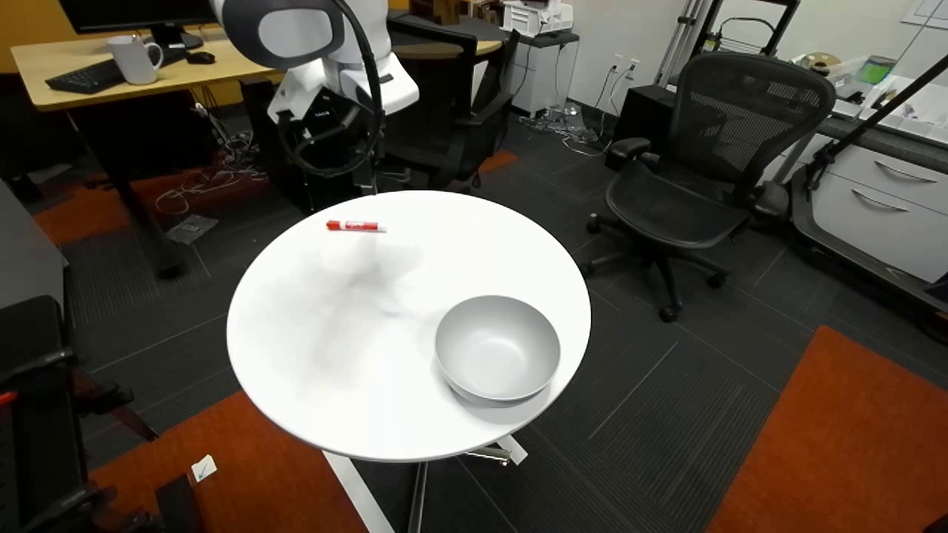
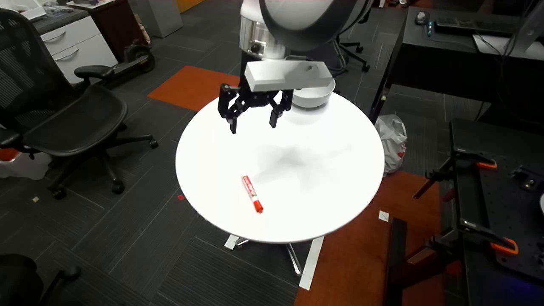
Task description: Take the marker from the bowl and put it on the table
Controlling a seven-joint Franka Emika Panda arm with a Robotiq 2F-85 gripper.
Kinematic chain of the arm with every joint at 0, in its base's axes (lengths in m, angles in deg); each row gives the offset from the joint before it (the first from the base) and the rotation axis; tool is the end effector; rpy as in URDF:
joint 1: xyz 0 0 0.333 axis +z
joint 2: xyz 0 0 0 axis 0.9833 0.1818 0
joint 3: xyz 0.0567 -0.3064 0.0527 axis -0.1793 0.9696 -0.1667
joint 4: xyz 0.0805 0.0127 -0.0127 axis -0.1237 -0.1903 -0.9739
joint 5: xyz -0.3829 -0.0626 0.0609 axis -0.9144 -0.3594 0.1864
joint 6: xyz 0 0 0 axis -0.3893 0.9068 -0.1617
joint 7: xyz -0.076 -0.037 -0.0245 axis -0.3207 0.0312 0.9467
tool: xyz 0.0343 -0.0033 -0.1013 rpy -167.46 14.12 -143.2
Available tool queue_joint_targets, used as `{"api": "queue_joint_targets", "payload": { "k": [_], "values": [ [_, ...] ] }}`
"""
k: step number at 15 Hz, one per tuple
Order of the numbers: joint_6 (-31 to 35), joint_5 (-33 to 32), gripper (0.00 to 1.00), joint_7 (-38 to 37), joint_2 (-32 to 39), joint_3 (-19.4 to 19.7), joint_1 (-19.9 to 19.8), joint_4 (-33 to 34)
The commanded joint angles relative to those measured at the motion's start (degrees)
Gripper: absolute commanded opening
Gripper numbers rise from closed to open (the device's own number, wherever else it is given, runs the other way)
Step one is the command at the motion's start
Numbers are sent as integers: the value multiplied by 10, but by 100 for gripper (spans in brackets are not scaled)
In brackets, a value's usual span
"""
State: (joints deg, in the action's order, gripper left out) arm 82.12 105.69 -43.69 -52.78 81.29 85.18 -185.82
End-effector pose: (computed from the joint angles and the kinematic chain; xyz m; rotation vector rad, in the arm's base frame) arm 0.6467 0.0580 0.2642 -2.7196 1.0232 -0.1203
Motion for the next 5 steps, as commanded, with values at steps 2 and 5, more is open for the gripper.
{"api": "queue_joint_targets", "payload": {
  "k": [2,5],
  "values": [
    [-18,0,100,4,-21,1,-6,-8],
    [-22,0,100,4,-31,1,-8,-15]
  ]
}}
